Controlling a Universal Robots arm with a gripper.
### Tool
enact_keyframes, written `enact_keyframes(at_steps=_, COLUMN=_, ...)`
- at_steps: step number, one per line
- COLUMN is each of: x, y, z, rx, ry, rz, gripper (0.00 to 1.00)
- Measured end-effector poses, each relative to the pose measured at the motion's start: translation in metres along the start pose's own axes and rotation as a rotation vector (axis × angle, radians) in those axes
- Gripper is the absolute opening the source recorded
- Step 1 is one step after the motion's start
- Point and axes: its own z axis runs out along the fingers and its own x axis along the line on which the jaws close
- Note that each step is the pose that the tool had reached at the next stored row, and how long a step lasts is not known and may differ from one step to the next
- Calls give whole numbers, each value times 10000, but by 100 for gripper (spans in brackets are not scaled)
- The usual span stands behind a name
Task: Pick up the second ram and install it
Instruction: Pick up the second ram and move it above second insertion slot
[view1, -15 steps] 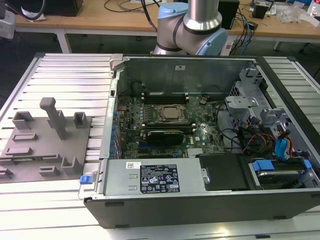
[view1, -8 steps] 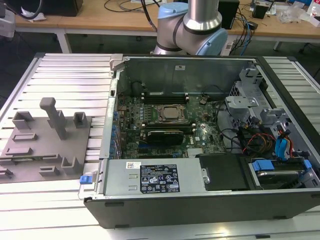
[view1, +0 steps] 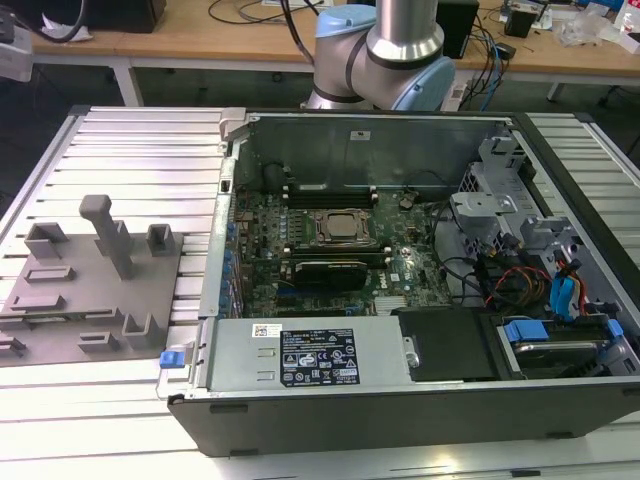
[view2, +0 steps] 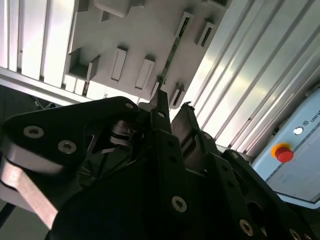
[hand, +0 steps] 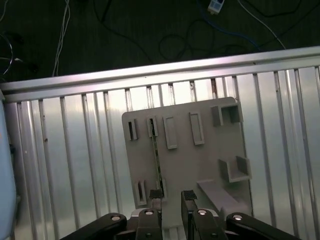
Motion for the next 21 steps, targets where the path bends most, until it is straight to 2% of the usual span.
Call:
enact_keyframes(at_steps=2, x=6, y=-1, z=23, rx=-7, ry=-47, rz=-2, gripper=30)
enact_keyframes(at_steps=3, x=13, y=-2, z=31, rx=-27, ry=-210, rz=-7, gripper=30)
enact_keyframes(at_steps=4, x=18, y=-3, z=37, rx=-37, ry=-293, rz=-11, gripper=30)
enact_keyframes(at_steps=5, x=25, y=-5, z=48, rx=-41, ry=-333, rz=-23, gripper=30)
enact_keyframes(at_steps=10, x=62, y=-11, z=139, rx=-44, ry=-334, rz=-139, gripper=30)
enact_keyframes(at_steps=21, x=73, y=-14, z=215, rx=-45, ry=-335, rz=-140, gripper=30)
